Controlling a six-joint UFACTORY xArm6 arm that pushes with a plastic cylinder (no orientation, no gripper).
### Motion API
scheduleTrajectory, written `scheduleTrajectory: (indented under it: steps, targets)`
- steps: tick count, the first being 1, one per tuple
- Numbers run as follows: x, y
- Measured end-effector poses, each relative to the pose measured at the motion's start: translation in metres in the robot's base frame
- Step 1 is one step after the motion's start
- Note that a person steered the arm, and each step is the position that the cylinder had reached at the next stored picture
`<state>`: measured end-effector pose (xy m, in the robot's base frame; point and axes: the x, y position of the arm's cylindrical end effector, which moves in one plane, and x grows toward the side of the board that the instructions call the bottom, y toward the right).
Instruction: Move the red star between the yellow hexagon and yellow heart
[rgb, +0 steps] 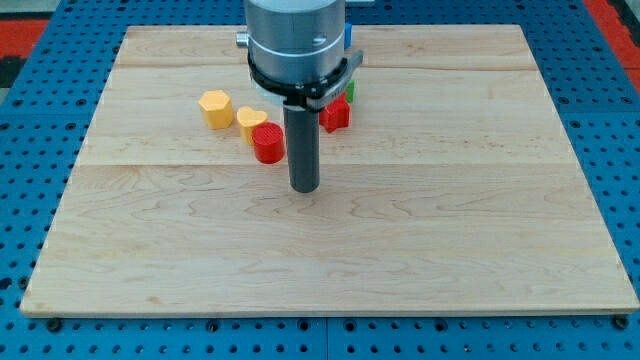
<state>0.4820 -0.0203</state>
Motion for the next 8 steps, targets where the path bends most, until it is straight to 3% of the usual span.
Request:
scheduleTrajectory:
  steps: [1, 2, 3, 4, 6, 7, 8]
  targets:
    - [0.011, 0.026]
    - [-0.034, 0.067]
    - [-0.097, 0.067]
    - [-0.120, 0.059]
    - [-0.124, -0.044]
    - [-0.163, -0.022]
    - [-0.139, -0.078]
